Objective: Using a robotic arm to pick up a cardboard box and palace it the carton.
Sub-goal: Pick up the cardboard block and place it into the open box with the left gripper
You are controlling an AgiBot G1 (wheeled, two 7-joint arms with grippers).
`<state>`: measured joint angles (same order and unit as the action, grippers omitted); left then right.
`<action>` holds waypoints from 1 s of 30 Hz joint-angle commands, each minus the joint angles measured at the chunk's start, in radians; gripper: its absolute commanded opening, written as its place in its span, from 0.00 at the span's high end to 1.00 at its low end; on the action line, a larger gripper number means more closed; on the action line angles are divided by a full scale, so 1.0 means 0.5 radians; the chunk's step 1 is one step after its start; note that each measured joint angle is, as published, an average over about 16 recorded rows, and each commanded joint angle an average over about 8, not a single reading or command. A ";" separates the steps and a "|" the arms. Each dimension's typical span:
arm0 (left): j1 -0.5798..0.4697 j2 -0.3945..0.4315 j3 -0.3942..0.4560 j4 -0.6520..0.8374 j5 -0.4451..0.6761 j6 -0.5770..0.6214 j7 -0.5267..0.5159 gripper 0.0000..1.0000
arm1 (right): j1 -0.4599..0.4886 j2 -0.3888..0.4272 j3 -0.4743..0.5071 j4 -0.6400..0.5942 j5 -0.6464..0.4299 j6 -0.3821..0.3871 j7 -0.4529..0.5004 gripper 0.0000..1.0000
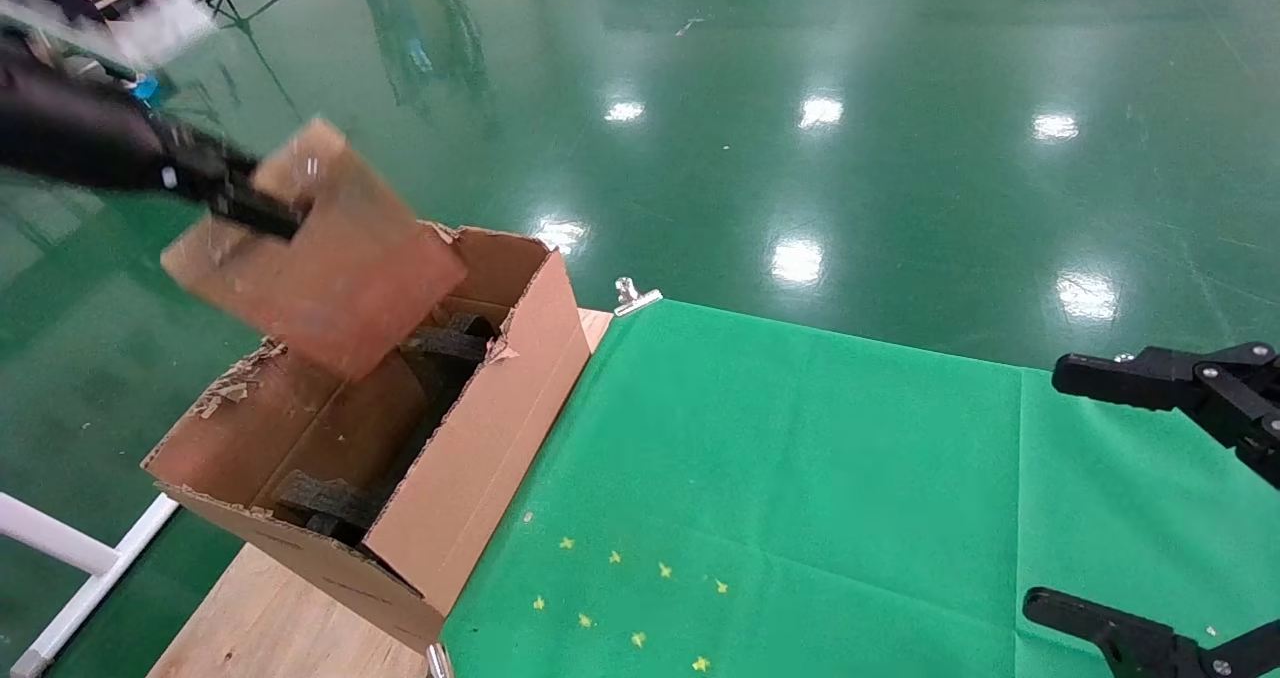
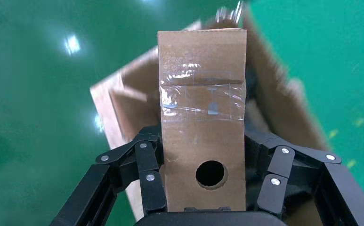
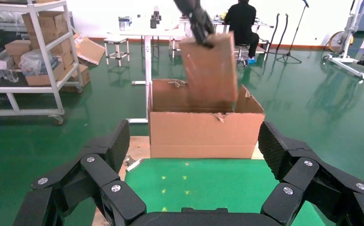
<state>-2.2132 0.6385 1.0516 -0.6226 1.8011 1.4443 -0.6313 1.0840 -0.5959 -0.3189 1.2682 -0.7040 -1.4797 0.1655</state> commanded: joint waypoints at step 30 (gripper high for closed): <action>0.435 0.488 0.112 1.147 0.166 -0.688 -0.019 1.00 | 0.000 0.001 -0.002 0.000 0.001 0.001 -0.001 0.00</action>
<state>-1.9971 0.8813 1.1079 -0.0495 1.8845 1.1003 -0.6448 1.0842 -0.5956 -0.3196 1.2682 -0.7034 -1.4794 0.1651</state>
